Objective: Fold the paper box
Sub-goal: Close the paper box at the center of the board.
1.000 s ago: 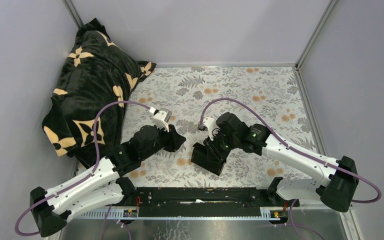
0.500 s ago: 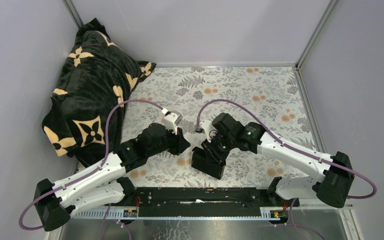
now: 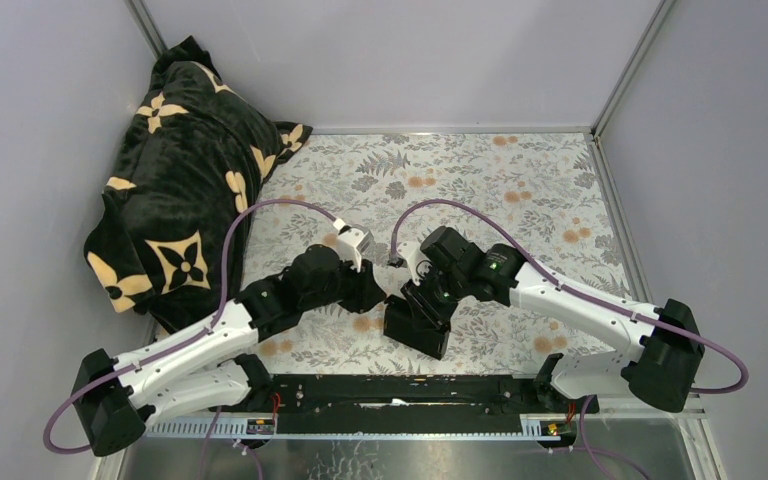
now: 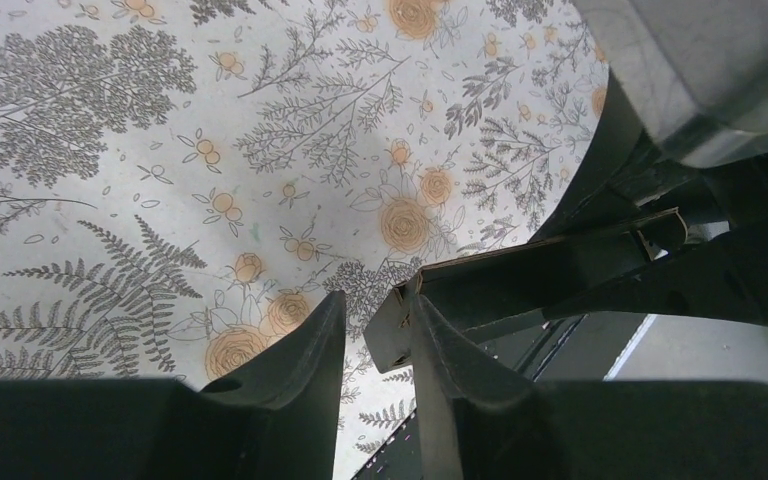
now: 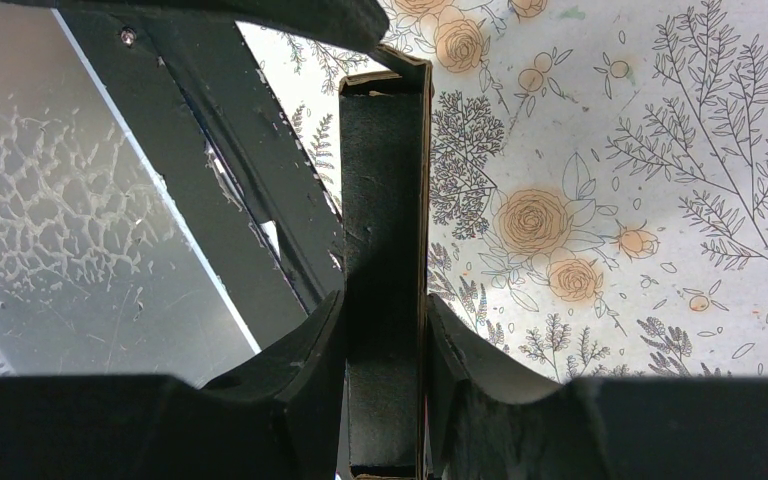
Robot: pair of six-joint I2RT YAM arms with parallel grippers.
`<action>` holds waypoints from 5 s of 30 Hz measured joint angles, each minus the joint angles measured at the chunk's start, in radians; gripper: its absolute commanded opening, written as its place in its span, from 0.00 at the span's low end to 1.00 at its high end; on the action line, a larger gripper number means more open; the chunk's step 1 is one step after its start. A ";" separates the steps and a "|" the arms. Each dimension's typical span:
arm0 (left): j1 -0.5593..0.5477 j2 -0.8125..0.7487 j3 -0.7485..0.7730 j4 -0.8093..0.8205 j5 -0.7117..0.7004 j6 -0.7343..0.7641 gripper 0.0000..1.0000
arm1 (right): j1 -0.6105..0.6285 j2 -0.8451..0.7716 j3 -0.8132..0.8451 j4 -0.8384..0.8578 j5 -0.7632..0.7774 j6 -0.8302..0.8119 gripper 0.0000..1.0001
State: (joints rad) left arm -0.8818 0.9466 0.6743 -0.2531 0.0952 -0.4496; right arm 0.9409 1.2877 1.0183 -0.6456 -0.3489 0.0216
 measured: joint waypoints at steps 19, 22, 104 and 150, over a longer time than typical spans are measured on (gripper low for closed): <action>0.000 0.037 0.000 0.022 0.040 0.001 0.33 | 0.000 0.000 0.000 0.000 0.000 0.000 0.22; 0.000 0.037 0.000 0.023 0.040 0.001 0.32 | 0.000 0.000 0.000 0.001 0.000 0.000 0.22; -0.026 0.094 -0.183 0.403 -0.103 -0.034 0.10 | 0.016 0.003 -0.100 0.163 0.211 0.040 0.15; 0.315 0.389 -0.216 0.853 0.376 0.129 0.37 | 0.016 0.063 -0.189 0.322 0.381 0.066 0.15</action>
State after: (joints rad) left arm -0.5671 1.3357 0.4583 0.6003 0.4713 -0.3206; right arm 0.9565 1.3502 0.8291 -0.3237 0.0319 0.0875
